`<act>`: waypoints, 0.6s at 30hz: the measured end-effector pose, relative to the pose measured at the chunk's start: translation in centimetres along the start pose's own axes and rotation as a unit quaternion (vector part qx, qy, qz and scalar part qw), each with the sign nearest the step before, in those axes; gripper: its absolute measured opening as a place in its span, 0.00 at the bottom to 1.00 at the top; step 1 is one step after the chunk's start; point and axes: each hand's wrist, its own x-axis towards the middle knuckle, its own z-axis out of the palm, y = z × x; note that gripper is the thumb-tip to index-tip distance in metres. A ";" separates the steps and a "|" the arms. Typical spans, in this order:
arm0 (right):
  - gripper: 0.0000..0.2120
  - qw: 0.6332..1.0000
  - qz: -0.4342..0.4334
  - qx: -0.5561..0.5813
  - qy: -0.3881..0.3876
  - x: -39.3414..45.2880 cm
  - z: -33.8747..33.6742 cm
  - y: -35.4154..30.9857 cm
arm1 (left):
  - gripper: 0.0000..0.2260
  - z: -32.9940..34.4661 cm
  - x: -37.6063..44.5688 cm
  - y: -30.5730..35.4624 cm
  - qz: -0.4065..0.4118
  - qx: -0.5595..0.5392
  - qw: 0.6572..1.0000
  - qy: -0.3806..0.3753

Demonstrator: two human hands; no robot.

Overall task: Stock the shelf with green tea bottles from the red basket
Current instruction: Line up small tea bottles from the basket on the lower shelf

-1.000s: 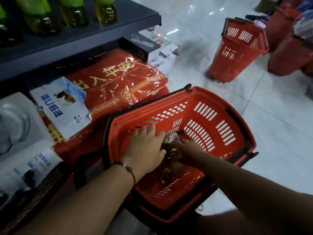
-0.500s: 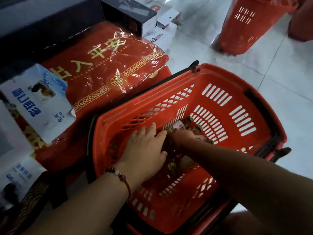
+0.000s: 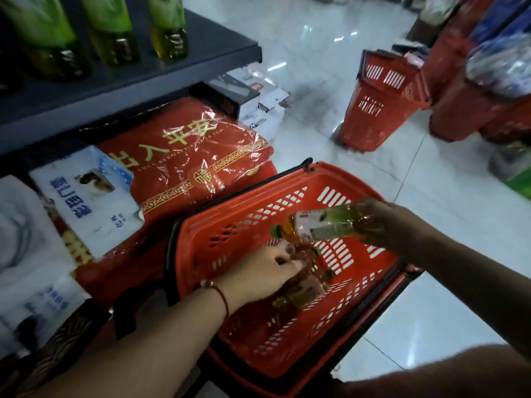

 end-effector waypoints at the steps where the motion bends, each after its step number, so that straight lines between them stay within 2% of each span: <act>1: 0.15 0.996 0.023 0.081 -0.016 -1.2 0.2 -0.1 | 0.19 0.0 -0.5 0.8 -0.005 -0.082 0.996 -0.020; 3: 0.22 0.975 0.056 0.208 -0.051 -3.0 1.0 0.2 | 0.25 -0.2 -1.3 2.2 -0.002 -0.229 0.972 -0.045; 5: 0.32 0.962 0.060 0.246 -0.106 -4.3 2.4 0.6 | 0.34 -0.4 -1.9 2.9 0.017 -0.345 0.938 -0.028; 7: 0.42 0.961 0.050 0.209 -0.175 -5.3 4.2 1.1 | 0.39 -1.1 -2.3 3.2 0.027 -0.442 0.896 0.028; 9: 0.40 0.959 0.032 0.138 -0.244 -6.0 6.2 1.7 | 0.36 -2.1 -2.7 3.3 0.028 -0.505 0.859 0.081; 10: 0.37 0.958 0.030 0.113 -0.260 -6.2 7.3 1.9 | 0.32 -2.6 -2.8 3.3 0.029 -0.512 0.852 0.108; 13: 0.27 0.962 0.004 0.050 -0.268 -5.6 9.8 2.7 | 0.15 -3.6 -3.0 2.4 0.053 -0.445 0.874 0.190; 14: 0.23 0.966 -0.011 0.011 -0.260 -5.3 10.5 3.0 | 0.14 -3.9 -3.3 2.2 0.066 -0.396 0.891 0.214; 16: 0.20 0.968 -0.052 -0.137 -0.203 -4.2 11.4 3.8 | 0.20 -4.3 -3.4 1.4 0.077 -0.285 0.922 0.250; 17: 0.22 0.953 -0.086 -0.244 -0.156 -3.3 11.5 4.4 | 0.23 -4.4 -3.3 0.8 0.078 -0.228 0.935 0.260; 18: 0.27 0.917 -0.121 -0.364 -0.113 -2.3 11.4 5.2 | 0.25 -4.5 -3.1 0.3 0.074 -0.175 0.945 0.265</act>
